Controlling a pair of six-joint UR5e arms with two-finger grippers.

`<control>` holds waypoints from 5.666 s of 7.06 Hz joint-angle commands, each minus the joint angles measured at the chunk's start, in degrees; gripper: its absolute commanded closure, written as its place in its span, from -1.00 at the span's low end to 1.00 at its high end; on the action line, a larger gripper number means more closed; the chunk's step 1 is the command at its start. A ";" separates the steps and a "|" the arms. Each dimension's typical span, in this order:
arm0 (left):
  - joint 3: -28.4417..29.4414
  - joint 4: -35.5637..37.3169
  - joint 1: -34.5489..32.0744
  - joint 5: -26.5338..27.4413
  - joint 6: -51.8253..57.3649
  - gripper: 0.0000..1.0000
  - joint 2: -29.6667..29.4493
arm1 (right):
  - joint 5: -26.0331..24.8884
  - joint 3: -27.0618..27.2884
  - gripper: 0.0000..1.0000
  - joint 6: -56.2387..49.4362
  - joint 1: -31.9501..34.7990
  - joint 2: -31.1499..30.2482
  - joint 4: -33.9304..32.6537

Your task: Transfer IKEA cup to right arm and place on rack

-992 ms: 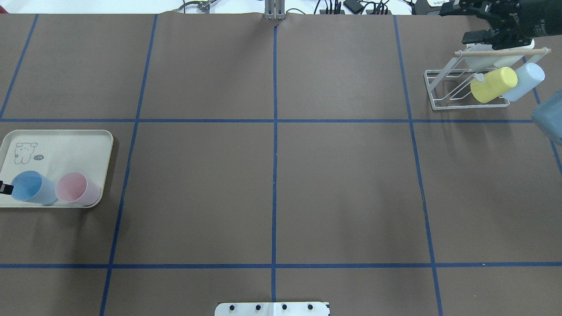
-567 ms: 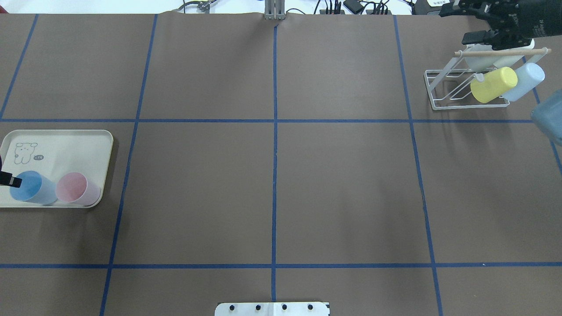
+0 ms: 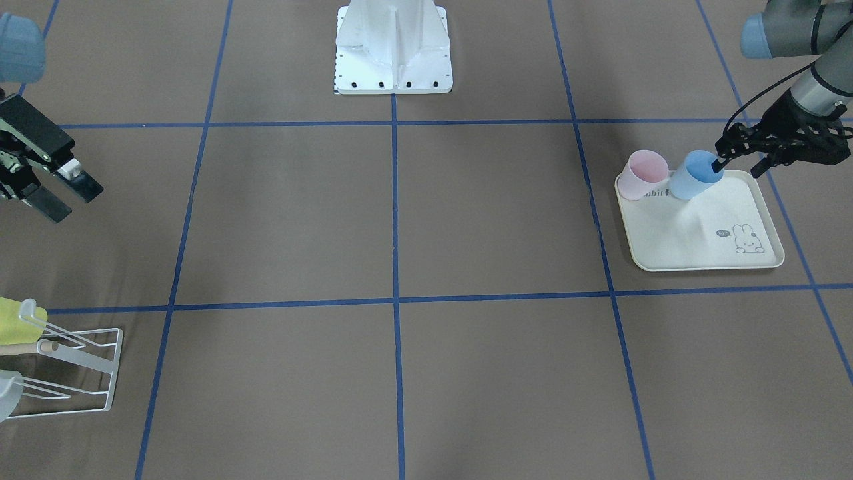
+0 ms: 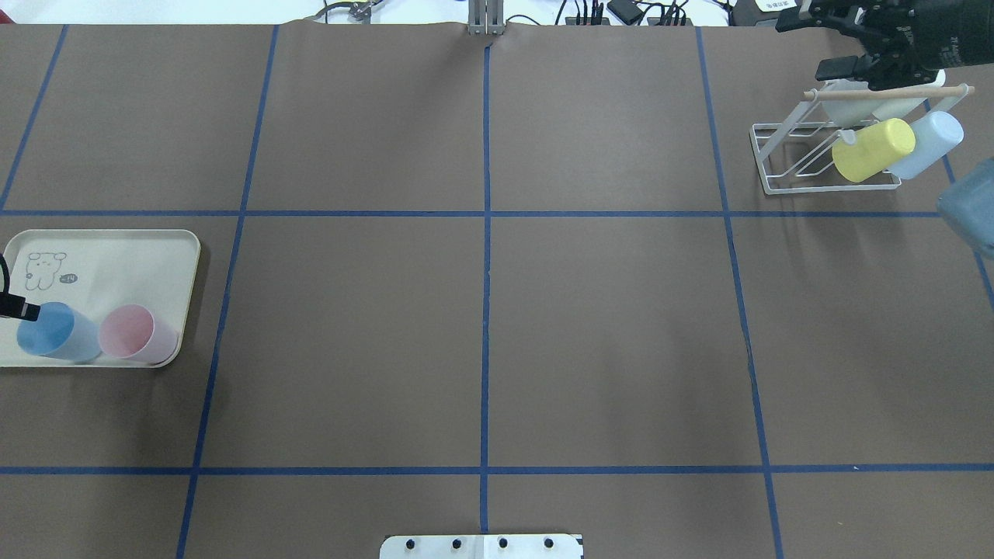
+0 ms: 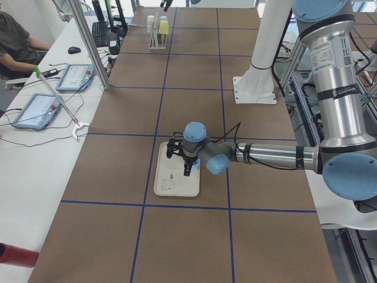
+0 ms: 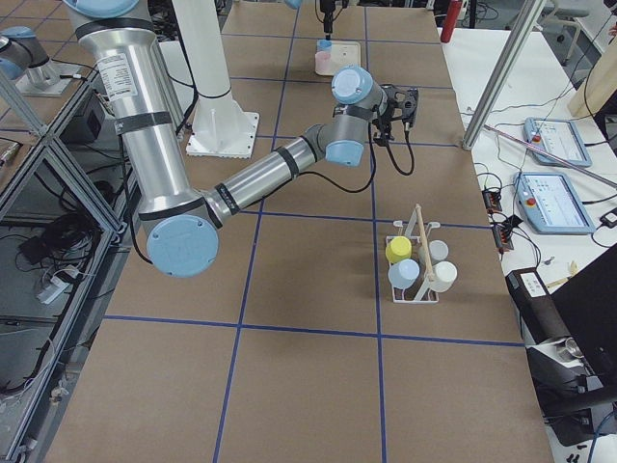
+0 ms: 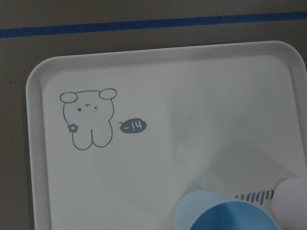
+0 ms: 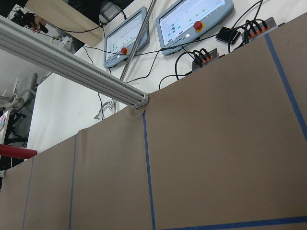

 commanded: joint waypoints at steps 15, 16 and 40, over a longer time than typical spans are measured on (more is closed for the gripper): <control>-2.97 0.53 1.61 -0.03 -0.79 1.00 1.82 | 0.00 0.72 -1.00 0.12 0.08 -0.26 0.00; -4.65 4.18 -3.28 0.06 -0.79 1.00 1.91 | 0.09 0.80 -1.00 0.12 0.08 -0.35 0.00; 12.27 -56.11 16.54 31.69 -106.41 1.00 -43.16 | -50.70 -4.11 -1.00 27.10 -37.10 14.06 23.18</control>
